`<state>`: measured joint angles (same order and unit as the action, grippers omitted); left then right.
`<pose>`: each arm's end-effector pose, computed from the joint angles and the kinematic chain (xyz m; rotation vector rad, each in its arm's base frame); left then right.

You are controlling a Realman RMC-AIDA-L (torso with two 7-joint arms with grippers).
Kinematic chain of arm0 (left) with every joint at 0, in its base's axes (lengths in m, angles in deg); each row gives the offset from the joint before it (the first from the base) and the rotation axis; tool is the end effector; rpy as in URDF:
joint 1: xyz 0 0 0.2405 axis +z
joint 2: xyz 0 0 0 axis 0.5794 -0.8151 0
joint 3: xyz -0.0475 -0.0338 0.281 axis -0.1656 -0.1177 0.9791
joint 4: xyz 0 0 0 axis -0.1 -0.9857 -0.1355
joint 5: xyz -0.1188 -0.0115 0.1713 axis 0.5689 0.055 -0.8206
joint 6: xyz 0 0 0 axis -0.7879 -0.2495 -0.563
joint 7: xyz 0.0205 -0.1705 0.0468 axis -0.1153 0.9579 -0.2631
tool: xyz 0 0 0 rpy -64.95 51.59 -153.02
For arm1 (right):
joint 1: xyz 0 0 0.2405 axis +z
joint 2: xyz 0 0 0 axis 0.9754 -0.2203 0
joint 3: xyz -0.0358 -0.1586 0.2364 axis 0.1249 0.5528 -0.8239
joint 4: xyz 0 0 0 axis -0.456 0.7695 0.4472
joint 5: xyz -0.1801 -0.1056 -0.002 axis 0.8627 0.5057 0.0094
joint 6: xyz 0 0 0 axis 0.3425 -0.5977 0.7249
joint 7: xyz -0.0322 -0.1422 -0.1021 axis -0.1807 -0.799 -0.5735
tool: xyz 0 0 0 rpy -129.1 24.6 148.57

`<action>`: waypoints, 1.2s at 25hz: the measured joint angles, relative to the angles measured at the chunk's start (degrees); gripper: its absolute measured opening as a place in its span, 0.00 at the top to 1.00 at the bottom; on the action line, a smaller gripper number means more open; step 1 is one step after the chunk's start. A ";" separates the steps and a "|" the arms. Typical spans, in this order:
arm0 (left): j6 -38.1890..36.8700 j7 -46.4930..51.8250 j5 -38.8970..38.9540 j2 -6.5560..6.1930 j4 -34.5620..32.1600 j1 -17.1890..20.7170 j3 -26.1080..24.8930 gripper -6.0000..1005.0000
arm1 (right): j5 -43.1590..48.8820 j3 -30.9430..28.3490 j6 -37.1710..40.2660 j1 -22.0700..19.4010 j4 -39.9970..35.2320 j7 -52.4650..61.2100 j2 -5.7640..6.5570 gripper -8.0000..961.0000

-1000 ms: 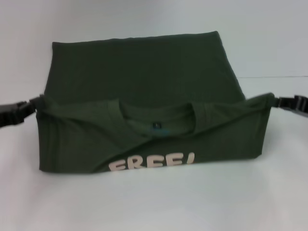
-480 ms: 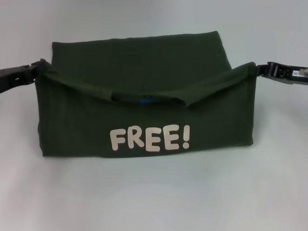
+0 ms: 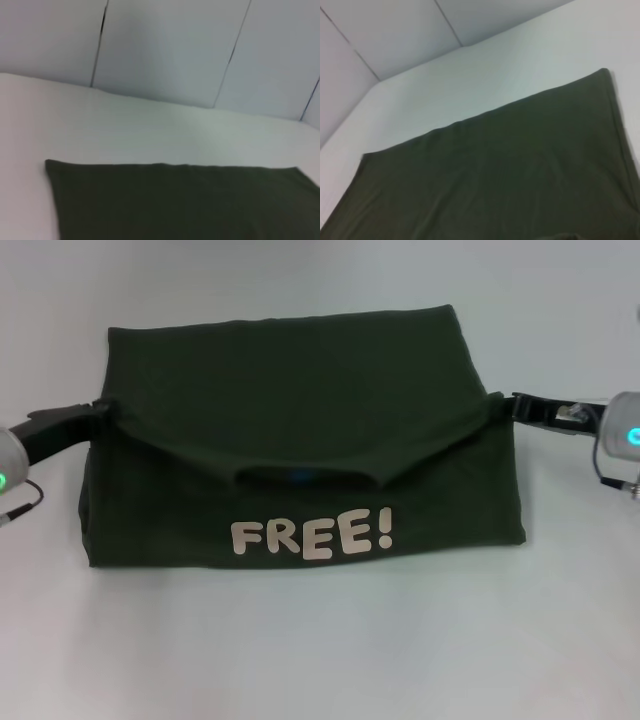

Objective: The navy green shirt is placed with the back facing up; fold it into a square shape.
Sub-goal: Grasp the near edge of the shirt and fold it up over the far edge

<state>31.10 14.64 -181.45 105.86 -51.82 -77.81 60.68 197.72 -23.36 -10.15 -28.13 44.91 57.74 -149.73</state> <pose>-0.3189 0.4855 0.0076 -1.9146 -1.0188 -0.5837 0.2779 0.5071 -0.0202 -1.9632 1.3606 0.5709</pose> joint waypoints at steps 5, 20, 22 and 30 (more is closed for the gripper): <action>2.64 -2.52 0.52 1.12 0.13 -0.52 0.03 0.95 | -1.07 0.12 -4.06 0.65 0.73 -2.06 -1.68 0.90; 2.58 -5.06 0.51 1.91 -0.36 -0.25 2.43 0.90 | -1.88 0.24 -5.86 0.74 1.26 -4.74 -3.67 0.85; 2.32 -4.51 0.62 2.09 -1.16 0.26 2.99 0.87 | -1.88 0.27 -4.80 0.41 0.64 -5.35 -3.75 0.83; -8.75 3.20 1.81 3.83 -11.60 4.72 2.90 0.65 | -5.42 0.24 5.09 -3.78 -6.71 -5.49 -3.82 0.66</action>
<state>22.35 17.84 -179.64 109.69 -63.42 -73.09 63.58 192.30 -23.12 -5.05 -31.90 38.20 52.24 -153.54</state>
